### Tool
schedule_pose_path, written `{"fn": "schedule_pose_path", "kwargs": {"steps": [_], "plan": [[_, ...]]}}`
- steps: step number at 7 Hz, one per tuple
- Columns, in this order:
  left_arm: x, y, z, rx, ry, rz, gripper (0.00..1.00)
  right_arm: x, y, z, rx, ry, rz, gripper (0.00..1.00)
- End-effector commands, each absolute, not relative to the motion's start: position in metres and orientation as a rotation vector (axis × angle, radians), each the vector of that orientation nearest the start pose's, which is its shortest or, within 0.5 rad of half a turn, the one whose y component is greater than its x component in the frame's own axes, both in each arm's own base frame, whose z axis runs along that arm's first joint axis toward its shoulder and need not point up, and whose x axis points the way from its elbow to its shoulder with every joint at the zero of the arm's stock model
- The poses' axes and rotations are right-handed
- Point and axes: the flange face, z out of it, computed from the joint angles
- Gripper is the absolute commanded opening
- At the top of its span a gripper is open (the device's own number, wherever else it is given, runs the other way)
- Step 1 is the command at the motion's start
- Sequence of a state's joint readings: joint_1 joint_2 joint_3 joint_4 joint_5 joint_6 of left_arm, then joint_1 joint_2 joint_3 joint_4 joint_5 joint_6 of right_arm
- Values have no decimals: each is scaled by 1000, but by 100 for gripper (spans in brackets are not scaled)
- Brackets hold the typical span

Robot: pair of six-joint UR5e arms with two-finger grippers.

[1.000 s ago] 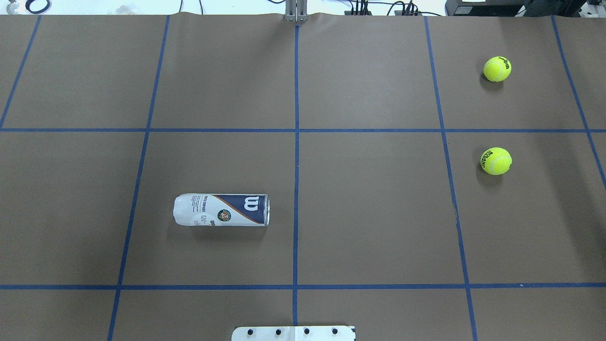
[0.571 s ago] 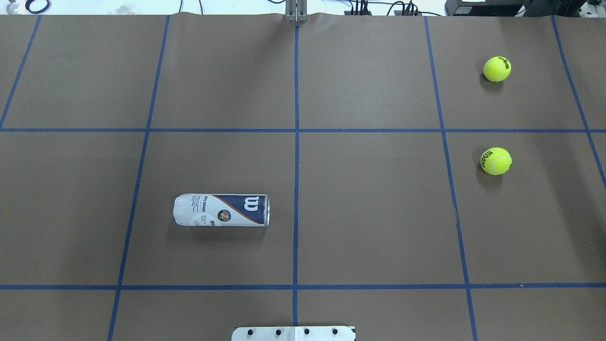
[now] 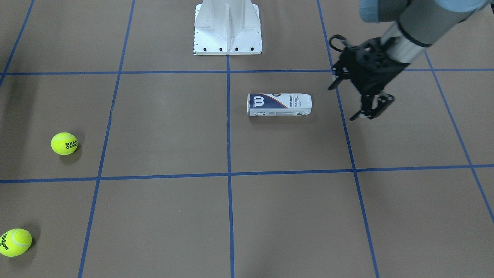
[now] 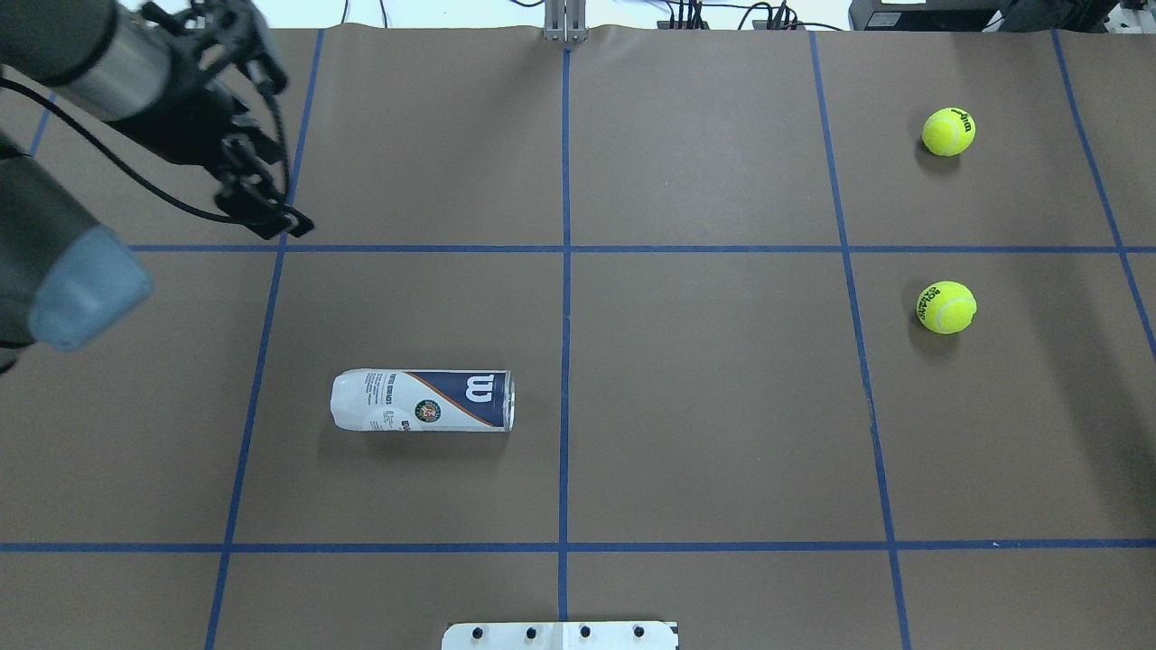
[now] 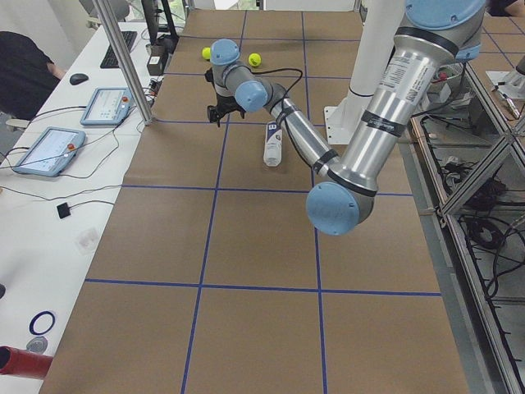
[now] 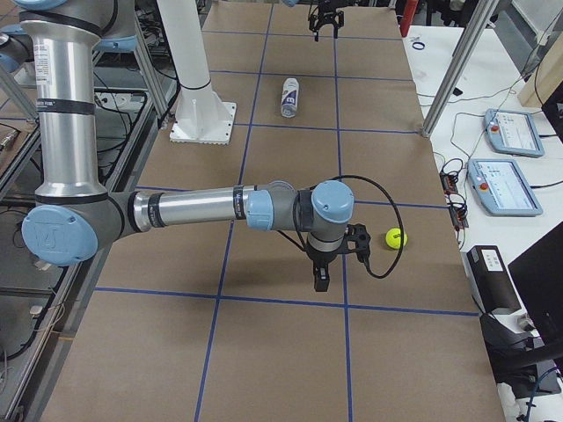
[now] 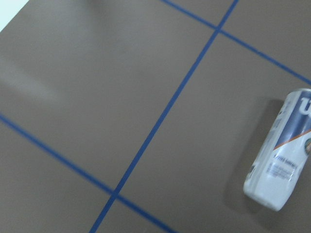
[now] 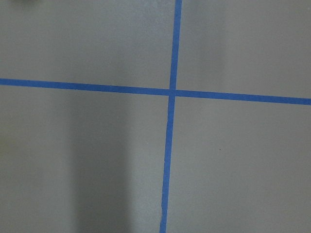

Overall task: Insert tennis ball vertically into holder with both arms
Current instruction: 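Move the left gripper down over the lying Wilson can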

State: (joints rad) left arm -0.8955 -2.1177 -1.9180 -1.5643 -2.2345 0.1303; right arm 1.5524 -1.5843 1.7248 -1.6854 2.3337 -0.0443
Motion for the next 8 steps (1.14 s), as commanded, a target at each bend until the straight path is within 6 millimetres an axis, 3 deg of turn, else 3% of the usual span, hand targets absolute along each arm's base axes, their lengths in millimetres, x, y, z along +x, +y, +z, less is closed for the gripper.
{"fn": "schedule_pose_path", "kwargs": {"steps": [1,3,5,8], "plan": [[429,-459,120,749,823,1120,99,55,-481,603,33,-764,-74,99],[457,-439,129,745,813,1225,99,54,-481,602,33,-785,-72,99],[515,-398,146,766,642,1303,99,53,-480,604,29,-785,-73,99],[550,-376,165,716,568,1367,99,53,-479,605,26,-785,-71,99]]}}
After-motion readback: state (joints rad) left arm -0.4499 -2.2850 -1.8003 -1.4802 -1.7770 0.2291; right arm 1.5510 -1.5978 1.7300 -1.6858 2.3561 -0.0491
